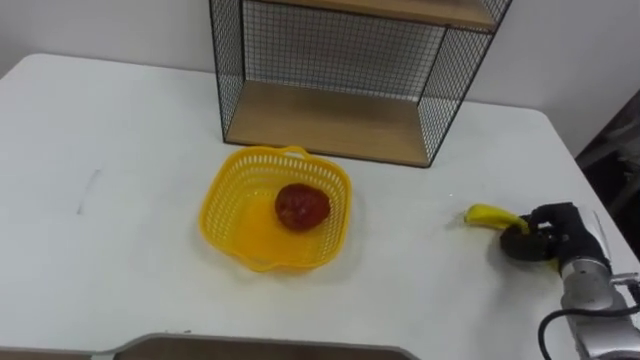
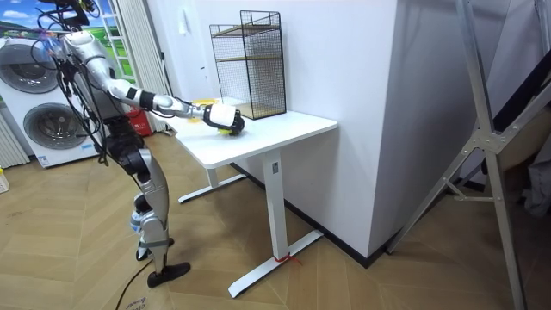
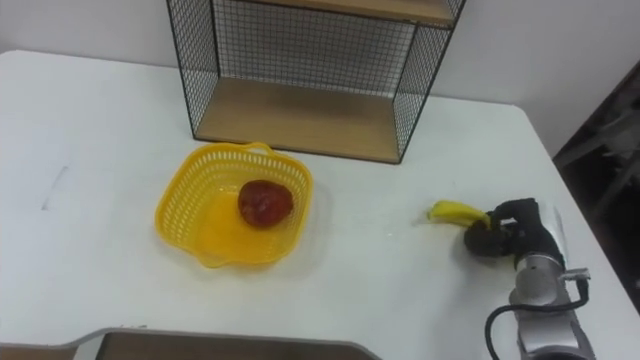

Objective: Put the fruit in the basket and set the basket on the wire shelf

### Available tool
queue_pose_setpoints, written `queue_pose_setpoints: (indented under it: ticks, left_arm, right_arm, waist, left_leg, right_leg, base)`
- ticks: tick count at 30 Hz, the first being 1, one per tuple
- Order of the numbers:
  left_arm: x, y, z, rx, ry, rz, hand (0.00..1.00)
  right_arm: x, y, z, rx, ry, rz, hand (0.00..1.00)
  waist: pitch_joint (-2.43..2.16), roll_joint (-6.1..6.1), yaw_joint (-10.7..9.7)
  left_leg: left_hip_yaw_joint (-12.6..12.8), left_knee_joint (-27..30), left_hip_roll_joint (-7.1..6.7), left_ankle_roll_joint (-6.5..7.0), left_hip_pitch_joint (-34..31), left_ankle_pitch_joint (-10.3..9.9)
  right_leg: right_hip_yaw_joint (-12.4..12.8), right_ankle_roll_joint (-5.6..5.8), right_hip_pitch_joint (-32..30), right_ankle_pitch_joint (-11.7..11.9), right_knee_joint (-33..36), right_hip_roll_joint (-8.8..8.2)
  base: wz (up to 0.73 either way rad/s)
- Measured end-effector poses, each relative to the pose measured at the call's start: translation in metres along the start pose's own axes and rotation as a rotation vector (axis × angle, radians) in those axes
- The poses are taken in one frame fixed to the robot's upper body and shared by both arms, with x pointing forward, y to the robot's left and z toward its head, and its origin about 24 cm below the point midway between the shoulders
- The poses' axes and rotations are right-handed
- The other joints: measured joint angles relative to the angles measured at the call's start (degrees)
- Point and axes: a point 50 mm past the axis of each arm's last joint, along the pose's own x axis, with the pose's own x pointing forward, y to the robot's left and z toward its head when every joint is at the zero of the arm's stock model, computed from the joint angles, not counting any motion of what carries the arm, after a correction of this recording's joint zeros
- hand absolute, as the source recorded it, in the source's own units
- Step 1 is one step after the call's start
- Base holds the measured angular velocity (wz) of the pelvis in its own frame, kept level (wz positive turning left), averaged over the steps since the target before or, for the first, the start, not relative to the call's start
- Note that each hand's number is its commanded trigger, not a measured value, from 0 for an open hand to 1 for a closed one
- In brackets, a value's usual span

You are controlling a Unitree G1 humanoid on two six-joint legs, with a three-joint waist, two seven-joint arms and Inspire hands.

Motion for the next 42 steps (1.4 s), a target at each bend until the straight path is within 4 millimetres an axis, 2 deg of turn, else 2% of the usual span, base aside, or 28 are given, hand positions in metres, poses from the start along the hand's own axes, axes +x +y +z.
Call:
queue_pose_setpoints:
  ticks: [3,6,8,10,12,15,19,23,27,32,36,42]
  left_arm:
    - [0.000,-0.006,0.005,0.010,-0.016,-0.005,0.00]
    - [-0.001,-0.011,0.007,0.004,-0.024,-0.014,0.00]
    - [-0.001,-0.011,0.011,0.002,-0.037,-0.012,0.00]
    - [-0.001,-0.011,0.011,0.001,-0.049,-0.013,0.00]
    - [-0.001,-0.011,0.007,0.002,-0.039,-0.013,0.00]
    - [-0.002,-0.013,0.004,0.002,-0.030,-0.015,0.00]
    - [-0.004,-0.016,0.000,0.000,-0.023,-0.008,0.00]
    - [-0.005,-0.021,0.001,-0.007,-0.023,-0.014,0.00]
    - [-0.006,-0.026,0.001,-0.006,-0.024,-0.016,0.00]
    - [-0.006,-0.029,-0.002,0.008,-0.015,-0.027,0.00]
    - [-0.005,-0.028,0.002,0.010,-0.021,-0.029,0.00]
    - [-0.004,-0.024,0.008,0.011,-0.038,-0.022,0.00]
  right_arm:
    - [-0.011,0.014,0.013,0.099,-0.073,0.021,1.00]
    - [-0.021,0.027,0.024,0.208,-0.125,0.066,1.00]
    - [-0.024,0.032,0.035,0.274,-0.163,0.093,1.00]
    - [-0.026,0.033,0.046,0.320,-0.206,0.109,1.00]
    - [-0.032,0.031,0.066,0.398,-0.285,0.136,1.00]
    - [-0.037,0.030,0.081,0.459,-0.345,0.163,1.00]
    - [-0.039,0.030,0.085,0.497,-0.363,0.176,1.00]
    - [-0.043,0.027,0.096,0.561,-0.406,0.196,1.00]
    - [-0.053,0.020,0.116,0.543,-0.510,0.172,1.00]
    - [-0.060,0.016,0.128,0.469,-0.581,0.125,1.00]
    - [-0.064,0.022,0.133,0.356,-0.618,0.114,1.00]
    - [-0.073,0.034,0.144,0.222,-0.693,0.163,1.00]
  waist:
    - [0.31,0.81,-0.13]
    - [0.35,1.70,-0.56]
    - [0.35,1.76,-0.59]
    - [0.29,1.75,-0.52]
    - [0.02,1.57,-0.60]
    - [-0.33,1.41,-0.66]
    - [-0.46,1.50,-0.63]
    - [-0.46,2.20,-0.70]
    - [-0.41,2.50,-0.73]
    - [-0.45,1.77,-0.61]
    - [-0.38,1.04,-0.53]
    - [-0.08,1.13,0.00]
  left_leg:
    - [0.85,0.01,0.03,-0.01,-0.35,0.01]
    - [0.92,-0.01,-0.06,0.02,-0.40,0.03]
    - [0.92,0.03,-0.06,0.02,-0.57,0.03]
    - [0.93,0.09,-0.07,0.03,-0.62,0.04]
    - [0.92,0.27,-0.08,0.03,-0.86,0.04]
    - [0.79,0.45,-0.06,0.03,-0.84,0.04]
    - [0.72,0.49,-0.07,0.03,-0.55,0.04]
    - [0.87,0.52,-0.06,0.03,-0.43,0.04]
    - [1.03,0.35,-0.09,0.03,-0.64,0.05]
    - [1.03,0.34,-0.10,0.03,-0.88,0.07]
    - [1.02,0.50,-0.09,0.04,-1.75,0.08]
    - [1.20,0.43,-0.06,0.04,-2.01,0.08]
  right_leg:
    - [0.62,-0.10,-0.71,0.09,0.27,0.00]
    - [0.92,-0.04,-1.01,0.04,0.60,-0.02]
    - [0.95,-0.04,-1.24,0.04,0.60,-0.02]
    - [0.89,-0.04,-1.38,0.04,0.63,-0.07]
    - [0.79,-0.03,-1.65,0.04,0.60,-0.10]
    - [0.70,-0.04,-1.52,0.04,0.61,-0.11]
    - [0.53,-0.04,-1.19,0.05,0.72,-0.18]
    - [0.71,-0.06,-1.13,0.06,0.79,-0.18]
    - [0.90,-0.04,-1.24,0.04,0.76,-0.16]
    - [0.99,-0.05,-1.52,0.04,0.75,-0.10]
    - [0.98,-0.06,-2.53,0.06,0.90,-0.11]
    - [1.28,-0.07,-2.67,0.06,0.82,0.00]
  base:
    - [-0.16]
    - [-0.02]
    - [0.00]
    - [0.00]
    - [0.00]
    - [0.00]
    - [0.01]
    - [-0.01]
    - [-0.01]
    - [0.00]
    - [0.00]
    - [-0.01]
